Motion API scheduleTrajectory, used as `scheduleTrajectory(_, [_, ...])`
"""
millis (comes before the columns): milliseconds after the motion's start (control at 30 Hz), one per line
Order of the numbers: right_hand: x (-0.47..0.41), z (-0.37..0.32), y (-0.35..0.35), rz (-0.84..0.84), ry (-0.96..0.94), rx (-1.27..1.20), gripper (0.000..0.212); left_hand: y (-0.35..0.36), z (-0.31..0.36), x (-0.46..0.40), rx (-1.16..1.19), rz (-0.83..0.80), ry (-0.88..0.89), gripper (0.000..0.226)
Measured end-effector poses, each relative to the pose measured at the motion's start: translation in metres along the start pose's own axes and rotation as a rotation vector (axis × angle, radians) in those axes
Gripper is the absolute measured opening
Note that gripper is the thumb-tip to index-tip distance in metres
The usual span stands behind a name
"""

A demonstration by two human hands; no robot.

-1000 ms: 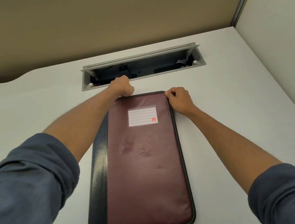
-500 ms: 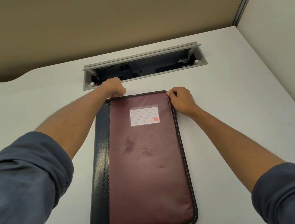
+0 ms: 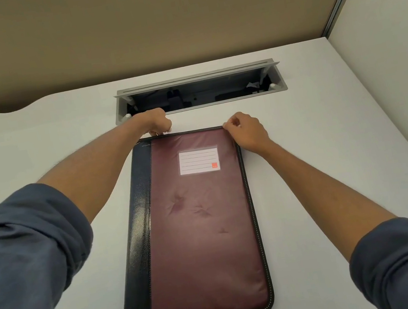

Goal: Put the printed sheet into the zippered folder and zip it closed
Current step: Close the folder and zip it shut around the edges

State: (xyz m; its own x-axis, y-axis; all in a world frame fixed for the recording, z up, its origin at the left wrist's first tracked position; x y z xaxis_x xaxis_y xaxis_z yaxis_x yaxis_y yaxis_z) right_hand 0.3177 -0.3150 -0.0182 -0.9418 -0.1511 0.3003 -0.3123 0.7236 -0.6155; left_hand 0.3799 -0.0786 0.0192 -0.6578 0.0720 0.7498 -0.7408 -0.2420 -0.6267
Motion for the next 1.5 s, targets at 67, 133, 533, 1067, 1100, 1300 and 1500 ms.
scheduleTrajectory(67, [-0.001,-0.016,0.008,0.009,-0.079,0.114,0.032,-0.001,0.001,0.000,0.015,-0.048,0.004,0.014])
scheduleTrajectory(133, [-0.006,-0.034,0.021,-0.063,-0.166,0.238,0.036,-0.003,0.001,0.000,0.013,-0.081,-0.014,0.013])
scheduleTrajectory(533, [-0.021,-0.072,0.051,-0.295,-0.193,0.294,0.031,-0.008,-0.003,0.008,-0.005,-0.342,-0.263,0.013])
scheduleTrajectory(1067, [-0.023,-0.063,0.060,-0.267,-0.170,0.252,0.032,-0.002,-0.011,0.011,-0.027,-0.164,-0.207,0.019])
scheduleTrajectory(1100, [-0.023,-0.063,0.061,-0.265,-0.169,0.255,0.032,-0.001,-0.011,0.011,-0.026,-0.152,-0.200,0.018])
scheduleTrajectory(1300, [-0.026,-0.062,0.066,-0.246,-0.174,0.221,0.028,0.001,-0.001,0.008,-0.041,0.026,-0.131,0.007])
scheduleTrajectory(1500, [-0.026,-0.064,0.063,-0.237,-0.176,0.240,0.028,0.009,0.028,0.004,-0.058,0.067,-0.037,0.010])
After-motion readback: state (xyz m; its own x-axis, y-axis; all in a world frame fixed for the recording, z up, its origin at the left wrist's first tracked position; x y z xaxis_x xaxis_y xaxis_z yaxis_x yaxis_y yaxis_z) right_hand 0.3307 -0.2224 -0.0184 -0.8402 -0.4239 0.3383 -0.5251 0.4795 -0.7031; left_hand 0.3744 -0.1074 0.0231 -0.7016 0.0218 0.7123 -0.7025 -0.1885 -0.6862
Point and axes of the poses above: each hand's wrist, its own x-axis away from the middle knuckle, its own y-axis out of the palm, z = x × y, the point moved 3 cm from there along -x, towards the middle knuckle, and after that the axes turned 15 degrees about -z, right-handed, at the moved point
